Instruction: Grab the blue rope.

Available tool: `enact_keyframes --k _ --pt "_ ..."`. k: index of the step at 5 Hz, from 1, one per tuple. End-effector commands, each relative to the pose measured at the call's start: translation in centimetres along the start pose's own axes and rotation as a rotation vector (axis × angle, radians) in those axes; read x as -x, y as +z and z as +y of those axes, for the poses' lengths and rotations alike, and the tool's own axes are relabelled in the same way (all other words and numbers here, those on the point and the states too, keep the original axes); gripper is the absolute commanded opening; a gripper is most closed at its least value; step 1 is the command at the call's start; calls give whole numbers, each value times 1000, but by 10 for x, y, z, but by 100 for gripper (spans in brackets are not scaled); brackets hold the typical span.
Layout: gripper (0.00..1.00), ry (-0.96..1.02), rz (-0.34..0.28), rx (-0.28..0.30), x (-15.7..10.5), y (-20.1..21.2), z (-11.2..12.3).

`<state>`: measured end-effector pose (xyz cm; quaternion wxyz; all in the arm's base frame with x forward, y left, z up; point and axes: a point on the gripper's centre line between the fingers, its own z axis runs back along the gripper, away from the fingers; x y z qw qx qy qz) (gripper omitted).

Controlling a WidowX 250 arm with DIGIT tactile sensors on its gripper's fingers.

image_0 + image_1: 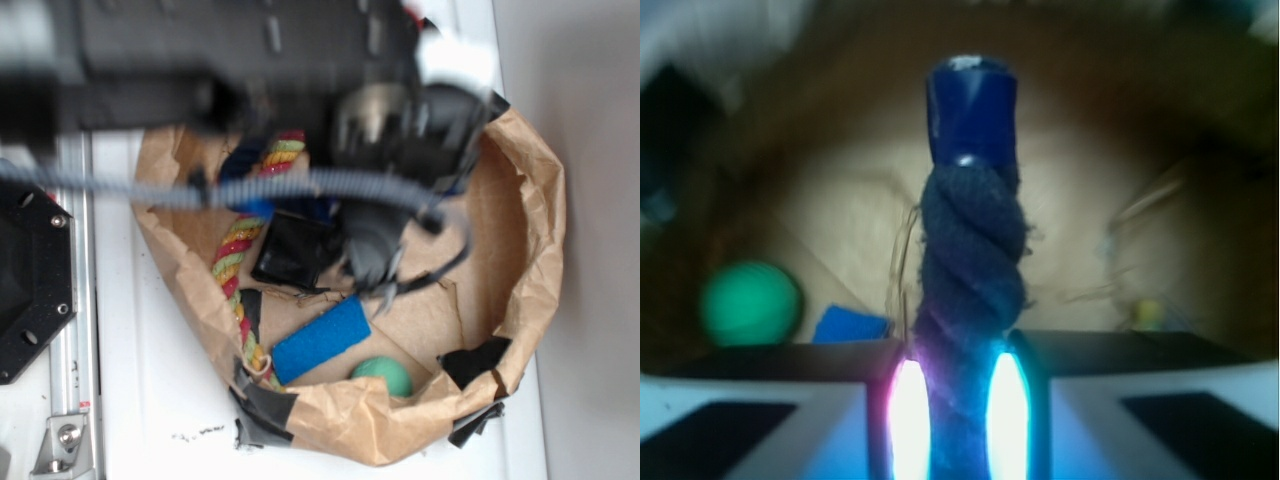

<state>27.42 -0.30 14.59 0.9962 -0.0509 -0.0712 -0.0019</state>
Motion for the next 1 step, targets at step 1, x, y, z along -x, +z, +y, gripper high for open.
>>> enact_keyframes --k 1 --pt "0 67 -81 -119 12 70 0"
